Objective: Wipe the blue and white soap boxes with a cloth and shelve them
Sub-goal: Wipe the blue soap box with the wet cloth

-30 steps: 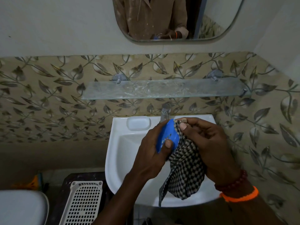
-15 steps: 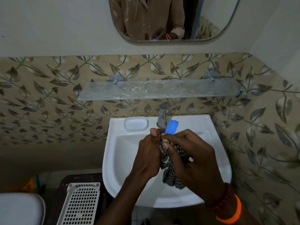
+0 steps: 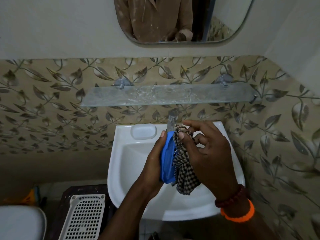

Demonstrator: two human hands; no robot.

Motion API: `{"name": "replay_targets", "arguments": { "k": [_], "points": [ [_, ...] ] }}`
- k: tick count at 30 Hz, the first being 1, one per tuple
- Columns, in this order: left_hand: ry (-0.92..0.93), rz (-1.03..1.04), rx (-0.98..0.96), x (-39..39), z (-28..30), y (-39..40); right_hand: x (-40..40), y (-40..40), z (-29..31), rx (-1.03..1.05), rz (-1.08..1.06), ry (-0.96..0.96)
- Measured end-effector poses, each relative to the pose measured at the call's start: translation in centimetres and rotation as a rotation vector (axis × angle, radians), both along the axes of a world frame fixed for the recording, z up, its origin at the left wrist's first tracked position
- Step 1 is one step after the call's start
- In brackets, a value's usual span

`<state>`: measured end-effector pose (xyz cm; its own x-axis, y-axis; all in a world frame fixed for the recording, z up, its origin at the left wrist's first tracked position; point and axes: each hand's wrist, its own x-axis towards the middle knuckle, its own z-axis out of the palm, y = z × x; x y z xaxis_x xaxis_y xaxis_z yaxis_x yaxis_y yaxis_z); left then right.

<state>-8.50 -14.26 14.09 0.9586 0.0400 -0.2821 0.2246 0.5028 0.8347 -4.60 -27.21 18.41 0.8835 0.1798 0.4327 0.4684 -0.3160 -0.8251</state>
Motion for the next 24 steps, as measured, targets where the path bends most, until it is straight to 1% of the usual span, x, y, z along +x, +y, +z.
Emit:
{"name": "replay_targets", "arguments": {
  "k": [3,6,8,11,13,15,17,18,21,23,24],
  "points": [
    [0.023,0.016,-0.115,0.1,-0.3,-0.1,-0.1,0.3,-0.5,-0.072,-0.066,-0.070],
    [0.038,0.005,-0.157,0.4,-0.7,0.1,-0.6,0.8,-0.7,-0.175,-0.020,-0.148],
    [0.070,-0.015,-0.193,0.6,-1.1,0.5,-1.2,1.3,-0.8,-0.201,0.073,-0.159],
    [0.125,-0.066,-0.275,0.6,-0.9,1.6,-2.3,1.0,-1.1,-0.271,0.270,-0.156],
    [0.139,-0.100,-0.304,0.6,-0.9,2.3,-3.3,0.4,-1.6,-0.373,0.400,-0.138],
    [0.155,-0.103,-0.309,0.7,-0.9,3.0,-3.8,0.1,-1.9,-0.495,0.449,-0.159],
    [0.176,-0.119,-0.303,0.6,-0.9,2.9,-3.2,0.3,-1.6,-0.553,0.366,-0.221],
    [0.182,-0.128,-0.303,0.6,-1.0,2.6,-2.4,0.5,-1.2,-0.529,0.303,-0.240],
    [0.179,-0.123,-0.343,0.3,-1.7,1.5,0.2,1.2,0.2,-0.345,0.129,-0.192],
    [0.169,-0.099,-0.372,0.3,-1.9,1.5,0.3,1.8,0.2,-0.322,0.128,-0.162],
    [0.165,-0.093,-0.390,0.4,-1.8,1.8,-0.2,1.9,-0.2,-0.336,0.164,-0.167]
  ]
}}
